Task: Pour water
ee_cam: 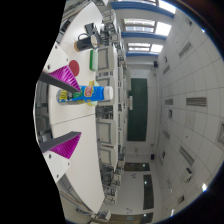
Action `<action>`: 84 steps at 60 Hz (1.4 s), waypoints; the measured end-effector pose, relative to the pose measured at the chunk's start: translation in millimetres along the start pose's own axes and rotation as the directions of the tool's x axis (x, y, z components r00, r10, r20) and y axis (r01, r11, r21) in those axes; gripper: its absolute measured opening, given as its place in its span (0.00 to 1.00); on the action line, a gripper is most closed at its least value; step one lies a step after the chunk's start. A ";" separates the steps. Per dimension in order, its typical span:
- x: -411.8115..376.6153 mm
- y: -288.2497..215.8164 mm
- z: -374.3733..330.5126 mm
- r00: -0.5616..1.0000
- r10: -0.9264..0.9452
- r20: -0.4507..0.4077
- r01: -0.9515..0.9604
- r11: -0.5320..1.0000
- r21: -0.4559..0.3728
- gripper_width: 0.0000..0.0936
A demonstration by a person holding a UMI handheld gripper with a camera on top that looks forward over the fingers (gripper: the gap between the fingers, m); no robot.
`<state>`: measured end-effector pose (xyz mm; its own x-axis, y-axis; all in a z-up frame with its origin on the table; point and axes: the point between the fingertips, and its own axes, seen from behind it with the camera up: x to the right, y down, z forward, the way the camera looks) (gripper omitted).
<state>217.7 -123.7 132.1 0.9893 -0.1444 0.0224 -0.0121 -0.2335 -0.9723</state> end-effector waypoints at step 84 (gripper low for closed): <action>-223.5 -107.4 144.6 -0.261 -0.917 -0.302 0.965 -0.252 -0.070 0.40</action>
<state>18.9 72.6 197.8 -0.2913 -0.0382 0.9559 0.9477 -0.1479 0.2829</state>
